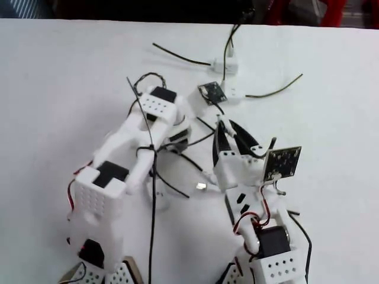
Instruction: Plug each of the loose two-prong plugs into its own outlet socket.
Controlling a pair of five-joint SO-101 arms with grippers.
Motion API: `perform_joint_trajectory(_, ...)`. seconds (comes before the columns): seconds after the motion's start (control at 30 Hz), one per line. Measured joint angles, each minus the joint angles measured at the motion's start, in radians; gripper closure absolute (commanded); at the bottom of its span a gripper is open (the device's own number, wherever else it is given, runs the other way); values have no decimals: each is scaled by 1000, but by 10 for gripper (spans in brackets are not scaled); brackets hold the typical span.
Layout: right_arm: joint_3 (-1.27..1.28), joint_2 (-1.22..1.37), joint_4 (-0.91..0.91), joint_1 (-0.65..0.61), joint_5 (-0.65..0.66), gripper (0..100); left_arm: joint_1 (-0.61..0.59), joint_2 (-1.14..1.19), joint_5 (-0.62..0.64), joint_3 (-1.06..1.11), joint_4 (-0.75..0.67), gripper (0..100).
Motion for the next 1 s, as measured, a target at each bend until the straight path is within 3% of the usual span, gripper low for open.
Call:
perform_joint_trajectory(0.4,0,0,0,0,12,982,-2,-187,138,2,115,766)
perform_joint_trajectory(0.7,-35,2,64,0,81,982,-78,-437,276,18,245,767)
perform_joint_trajectory(0.87,-129,129,130,0,121,982,-94,-680,359,196,226,767)
perform_joint_trajectory(1.0,-216,324,135,0,164,982,-126,-931,411,439,106,767)
